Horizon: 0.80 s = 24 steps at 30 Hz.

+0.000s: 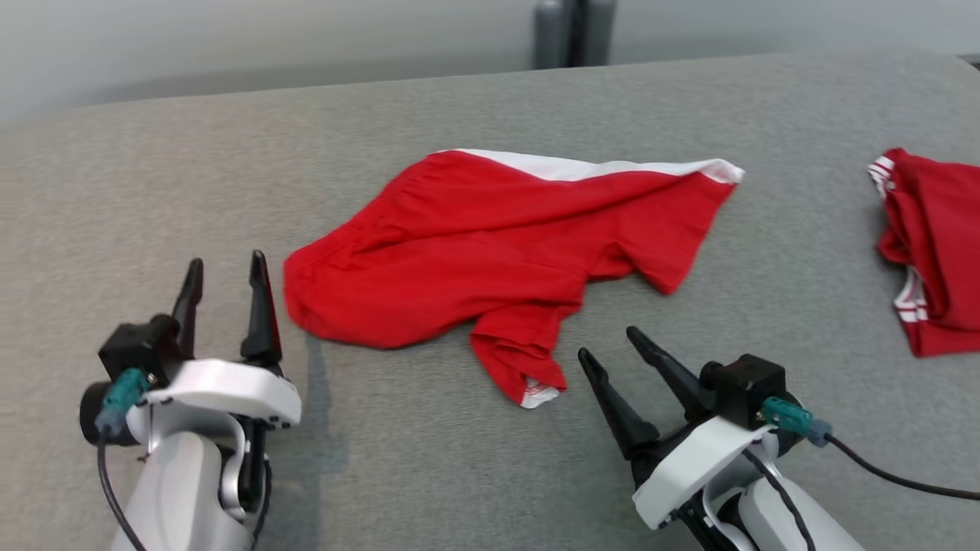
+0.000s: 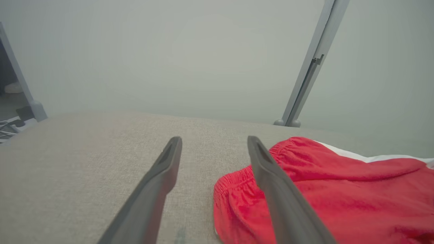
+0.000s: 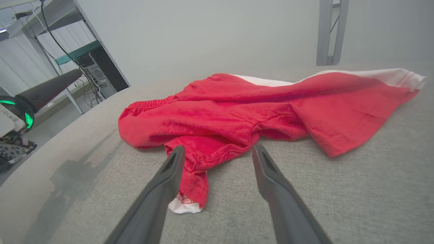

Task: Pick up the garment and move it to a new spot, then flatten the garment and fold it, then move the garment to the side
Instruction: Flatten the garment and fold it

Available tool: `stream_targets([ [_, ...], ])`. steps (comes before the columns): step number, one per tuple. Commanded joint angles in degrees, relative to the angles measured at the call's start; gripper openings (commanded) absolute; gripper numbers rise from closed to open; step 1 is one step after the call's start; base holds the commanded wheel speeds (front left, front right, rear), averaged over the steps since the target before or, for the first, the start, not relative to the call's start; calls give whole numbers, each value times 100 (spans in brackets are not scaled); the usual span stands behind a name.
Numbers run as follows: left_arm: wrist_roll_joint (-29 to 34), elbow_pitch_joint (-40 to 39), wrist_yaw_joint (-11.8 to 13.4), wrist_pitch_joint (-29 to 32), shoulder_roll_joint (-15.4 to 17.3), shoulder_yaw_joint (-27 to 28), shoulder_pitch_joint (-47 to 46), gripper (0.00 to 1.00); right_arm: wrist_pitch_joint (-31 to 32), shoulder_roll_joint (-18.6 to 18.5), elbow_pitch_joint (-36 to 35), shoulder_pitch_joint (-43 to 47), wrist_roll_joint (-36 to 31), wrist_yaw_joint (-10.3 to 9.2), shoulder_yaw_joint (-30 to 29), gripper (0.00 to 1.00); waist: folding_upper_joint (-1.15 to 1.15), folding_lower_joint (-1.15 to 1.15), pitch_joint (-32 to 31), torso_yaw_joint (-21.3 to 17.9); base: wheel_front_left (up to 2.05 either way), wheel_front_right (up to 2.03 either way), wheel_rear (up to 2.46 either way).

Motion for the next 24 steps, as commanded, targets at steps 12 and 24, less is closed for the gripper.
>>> stream_targets([
  [12, -101, -359, -151, -27, -153, -264, 623, 100, 162, -209, 580, -306, -569, -3, 365, 100, 0, 0, -246, 1185, 0, 0, 0],
  [24, -167, -368, -144, -28, -195, -395, 729, 100, 535, -75, 1820, -811, -1804, -4, -59, 100, 0, 0, -247, 1647, 0, 0, 0],
])
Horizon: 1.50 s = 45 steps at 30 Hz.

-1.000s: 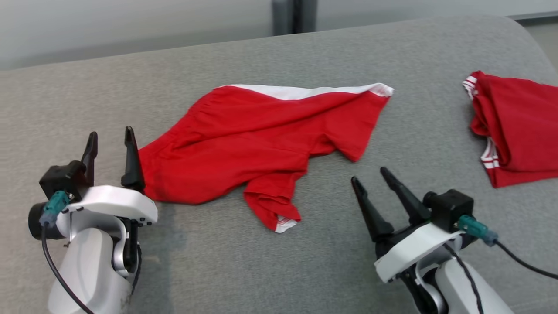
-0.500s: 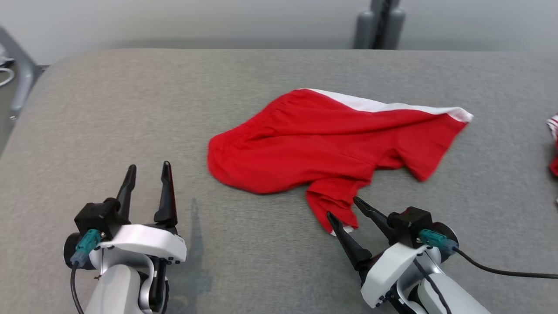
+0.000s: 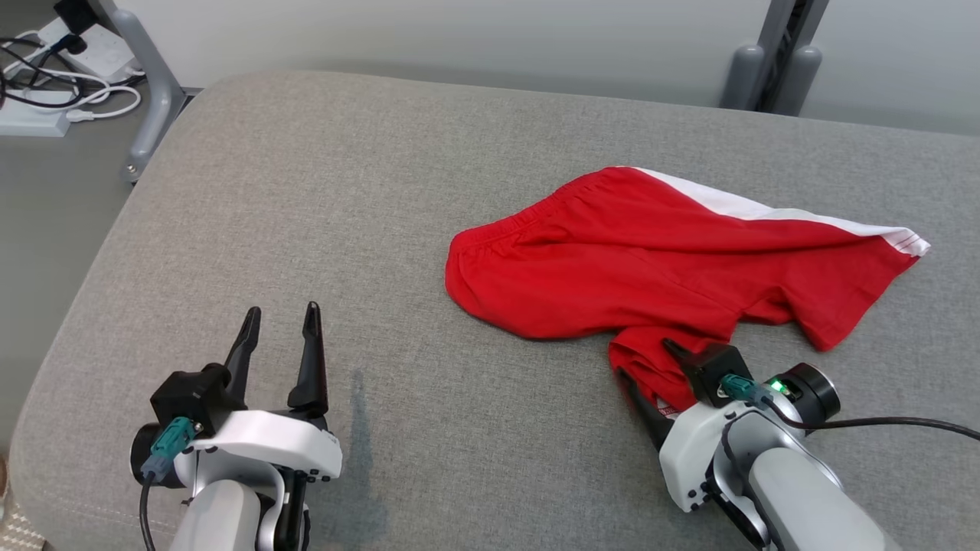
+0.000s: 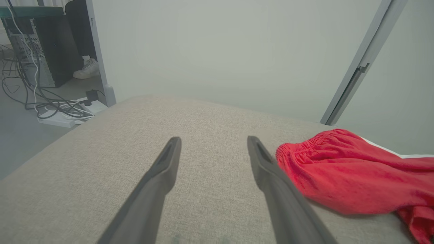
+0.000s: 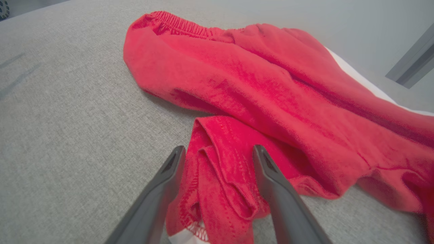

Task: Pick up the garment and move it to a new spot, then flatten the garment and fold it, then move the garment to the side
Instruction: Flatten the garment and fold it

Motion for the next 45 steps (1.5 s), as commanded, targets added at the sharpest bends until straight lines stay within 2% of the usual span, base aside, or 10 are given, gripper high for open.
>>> stream_targets([
  [1, -23, -10, 6, -20, 9, -6, 38, 100, 32, 11, 106, -60, -79, -5, -41, 45, 0, 0, 17, 20, 0, 0, 0],
  [2, -29, -12, 14, -20, 10, -11, 39, 100, 17, 23, 150, -87, -142, -5, -22, 9, 0, 0, 23, 22, 0, 0, 0],
  [3, -35, -20, 26, -20, 10, -9, 48, 100, -13, 44, 197, -104, -156, -5, -27, 0, 0, 0, 32, 12, 0, 0, 0],
  [8, -24, -35, 37, -20, 10, 19, 62, 100, -262, 139, 178, -155, 30, -5, -111, 0, 0, 0, 57, -120, 0, 0, 0],
  [15, 80, -61, 11, -21, 17, 99, -51, 100, -471, 139, -631, 28, 1280, -5, -171, 0, 0, 0, 70, -562, 0, 0, 0],
  [23, 132, -24, -45, -21, 37, 168, -76, 100, 54, -415, -1890, 716, 2651, -4, -1318, 0, 0, 0, 27, -1091, 0, 0, 0],
  [29, 184, 36, -78, -21, 30, 132, -173, 100, 753, -630, -1814, 964, 3241, -4, -2289, 0, 0, 0, 51, -1284, 0, 0, 0],
  [30, 194, 40, -89, -21, 31, 134, -185, 100, 856, -644, -1685, 946, 3227, -4, -2378, 30, 0, 0, 53, -1306, 0, 0, 0],
  [31, 202, 50, -102, -21, 28, 125, -198, 100, 881, -691, -1583, 892, 3101, -4, -2474, 100, 0, 0, 55, -1318, 0, 0, 0],
  [45, 237, 130, -184, -21, 10, -61, -174, 100, -226, -332, -1967, 1095, 1777, -4, -2149, 100, 0, 0, 65, -1477, 0, 0, 0],
])
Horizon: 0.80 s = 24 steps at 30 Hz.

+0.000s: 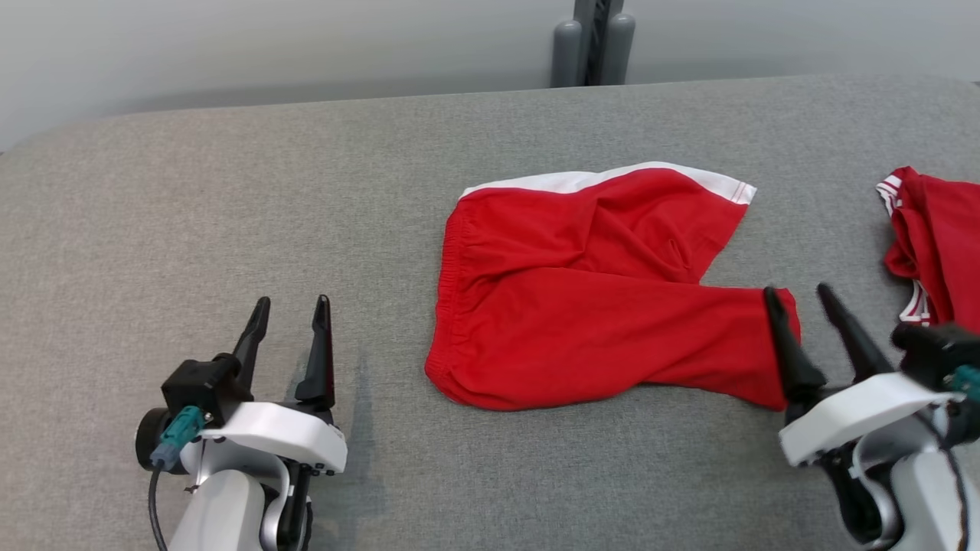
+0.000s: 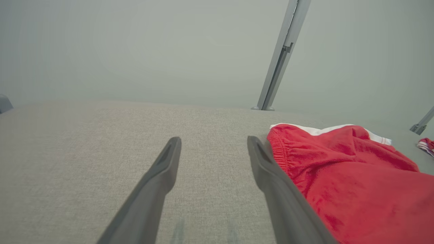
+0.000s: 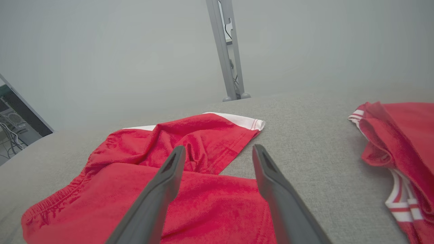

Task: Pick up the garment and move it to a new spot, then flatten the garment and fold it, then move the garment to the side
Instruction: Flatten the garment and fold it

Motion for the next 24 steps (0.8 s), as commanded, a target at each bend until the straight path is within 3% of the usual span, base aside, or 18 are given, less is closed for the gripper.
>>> stream_targets([
  [1, 14, 22, -38, -21, 13, -62, -24, 100, -41, 50, -22, 121, -73, -3, 114, 100, 0, 0, -2, -45, 0, 0, 0],
  [7, 20, 38, -60, -21, 15, -263, -117, 100, 25, 104, 105, -148, -219, -3, 387, 100, 0, 0, 36, -52, 0, 0, 0],
  [13, -74, 24, -57, -21, 13, -509, -226, 100, 322, -122, 434, -895, -417, -3, 534, 100, 0, 0, 145, 220, 0, 0, 0],
  [18, -208, 22, 22, -20, 11, -709, -257, 100, 771, -448, 976, -1667, -496, -3, 860, 100, 0, 0, 284, 576, 0, 0, 0],
  [24, -380, -26, 103, -21, 13, -916, -359, 100, 1202, -1145, 1734, -2531, -527, -3, 1704, 100, 0, 0, 546, 1089, 0, 0, 0],
])
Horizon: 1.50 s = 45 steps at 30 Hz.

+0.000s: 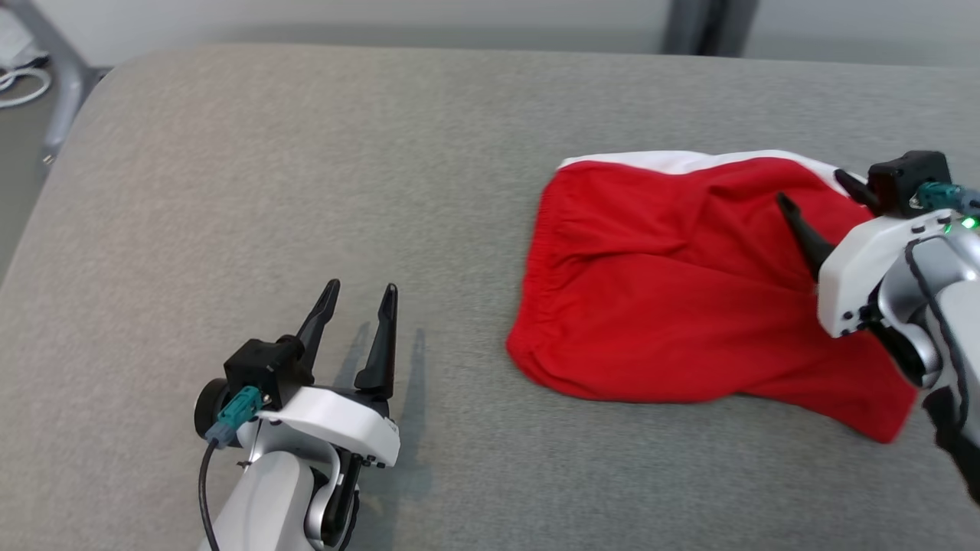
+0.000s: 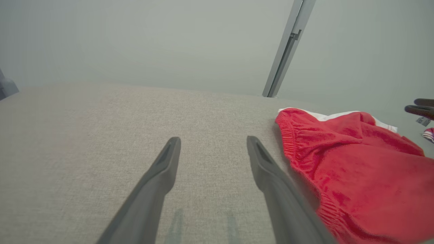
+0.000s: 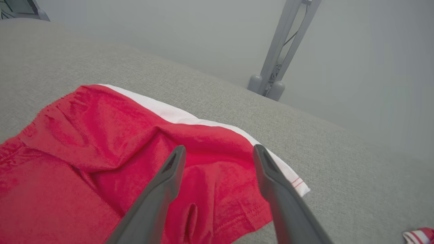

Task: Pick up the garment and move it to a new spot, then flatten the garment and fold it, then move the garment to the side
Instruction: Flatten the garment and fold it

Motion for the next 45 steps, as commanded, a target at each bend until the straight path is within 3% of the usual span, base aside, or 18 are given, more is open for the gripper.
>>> stream_targets([
  [1, -52, -35, 46, -20, 27, -17, -97, 100, 57, -149, 122, -162, 14, -4, 181, 100, 0, 0, 199, 287, 0, 0, 0],
  [7, -240, -98, 145, -20, 24, -214, -141, 100, 237, -832, 566, -731, 141, -4, 1220, 100, 0, 0, 443, 740, 0, 0, 0],
  [14, -407, -169, 212, -19, 23, -400, -175, 100, 268, -1324, 799, -1306, 325, -4, 2424, 100, 0, 0, 628, 1052, 0, 0, 0],
  [15, -419, -178, 229, -20, 24, -421, -180, 100, 312, -1366, 845, -1357, 391, -4, 2583, 71, 0, 0, 637, 1081, 0, 0, 0],
  [16, -441, -184, 239, -20, 23, -438, -184, 100, 305, -1407, 871, -1416, 444, -4, 2724, 2, 0, 0, 644, 1103, 0, 0, 0],
  [17, -465, -194, 249, -20, 23, -456, -188, 100, 292, -1447, 910, -1482, 513, -4, 2827, 0, 0, 0, 650, 1120, 0, 0, 0],
  [27, -492, -205, 296, -20, 25, -533, -222, 100, -548, -1258, 1705, -2116, 737, -4, 2376, 0, 0, 0, 642, 1165, 0, 0, 0],
  [38, -507, -290, 305, -20, 24, -647, -253, 100, -1699, -811, 3138, -3172, -128, -4, 1345, 0, 0, 0, 732, 1277, 0, 0, 0],
  [39, -510, -294, 312, -20, 24, -652, -246, 100, -1719, -714, 3248, -3184, -168, -4, 1301, 4, 0, 0, 739, 1284, 0, 0, 0],
  [40, -517, -298, 323, -20, 24, -652, -240, 100, -1713, -641, 3345, -3197, -249, -4, 1312, 44, 0, 0, 745, 1284, 0, 0, 0],
  [41, -523, -302, 337, -20, 26, -646, -237, 100, -1729, -612, 3431, -3231, -324, -4, 1308, 100, 0, 0, 754, 1278, 0, 0, 0],
  [45, -517, -312, 344, -20, 24, -613, -255, 100, -1751, -338, 3672, -3115, -397, -4, 1237, 100, 0, 0, 749, 1195, 0, 0, 0],
])
